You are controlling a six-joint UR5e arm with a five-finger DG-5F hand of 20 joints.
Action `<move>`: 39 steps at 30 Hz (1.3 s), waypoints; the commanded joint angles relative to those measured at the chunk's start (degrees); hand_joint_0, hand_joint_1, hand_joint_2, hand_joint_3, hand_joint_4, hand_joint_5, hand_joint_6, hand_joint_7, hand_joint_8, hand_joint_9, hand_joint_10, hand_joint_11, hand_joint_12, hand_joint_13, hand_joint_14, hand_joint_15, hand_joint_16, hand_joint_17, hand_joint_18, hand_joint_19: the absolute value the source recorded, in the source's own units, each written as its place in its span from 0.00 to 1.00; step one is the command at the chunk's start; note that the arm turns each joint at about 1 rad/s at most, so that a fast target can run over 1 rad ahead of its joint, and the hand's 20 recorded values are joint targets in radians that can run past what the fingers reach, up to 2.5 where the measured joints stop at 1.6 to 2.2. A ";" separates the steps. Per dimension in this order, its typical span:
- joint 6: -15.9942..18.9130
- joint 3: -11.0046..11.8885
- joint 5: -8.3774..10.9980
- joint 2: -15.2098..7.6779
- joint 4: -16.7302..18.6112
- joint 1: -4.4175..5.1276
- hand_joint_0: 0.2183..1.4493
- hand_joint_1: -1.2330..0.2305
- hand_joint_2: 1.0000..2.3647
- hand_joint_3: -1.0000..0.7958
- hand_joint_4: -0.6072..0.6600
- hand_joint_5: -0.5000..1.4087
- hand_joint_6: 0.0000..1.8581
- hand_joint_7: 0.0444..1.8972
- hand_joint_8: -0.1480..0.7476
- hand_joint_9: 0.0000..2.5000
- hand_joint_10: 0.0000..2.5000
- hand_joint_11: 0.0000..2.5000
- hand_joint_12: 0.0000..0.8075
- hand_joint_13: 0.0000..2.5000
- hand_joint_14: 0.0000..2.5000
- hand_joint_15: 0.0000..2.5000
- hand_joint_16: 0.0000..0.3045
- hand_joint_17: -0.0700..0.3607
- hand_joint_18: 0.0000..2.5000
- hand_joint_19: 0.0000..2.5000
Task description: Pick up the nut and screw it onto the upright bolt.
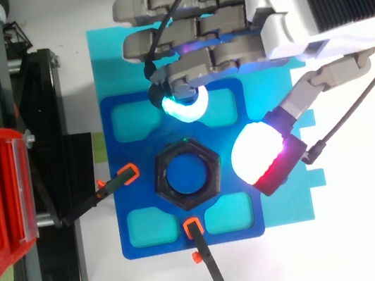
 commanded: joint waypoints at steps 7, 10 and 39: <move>-0.09 2.40 -1.88 0.00 -0.09 -0.34 0.22 0.72 0.00 0.28 0.61 0.16 0.27 0.36 0.39 0.08 0.00 0.00 0.37 0.03 0.00 0.00 0.12 0.35 0.00 0.00; -0.18 2.40 -2.15 -0.09 0.26 0.10 0.21 0.73 0.00 0.28 0.59 0.15 0.27 0.34 0.37 0.05 0.00 0.00 0.37 0.00 0.00 0.00 0.13 0.37 0.00 0.00; 0.97 2.40 -1.80 -3.16 2.90 2.12 0.22 0.71 0.00 0.28 0.65 0.17 0.27 0.42 0.41 0.10 0.00 0.00 0.38 0.04 0.00 0.00 0.12 0.36 0.00 0.00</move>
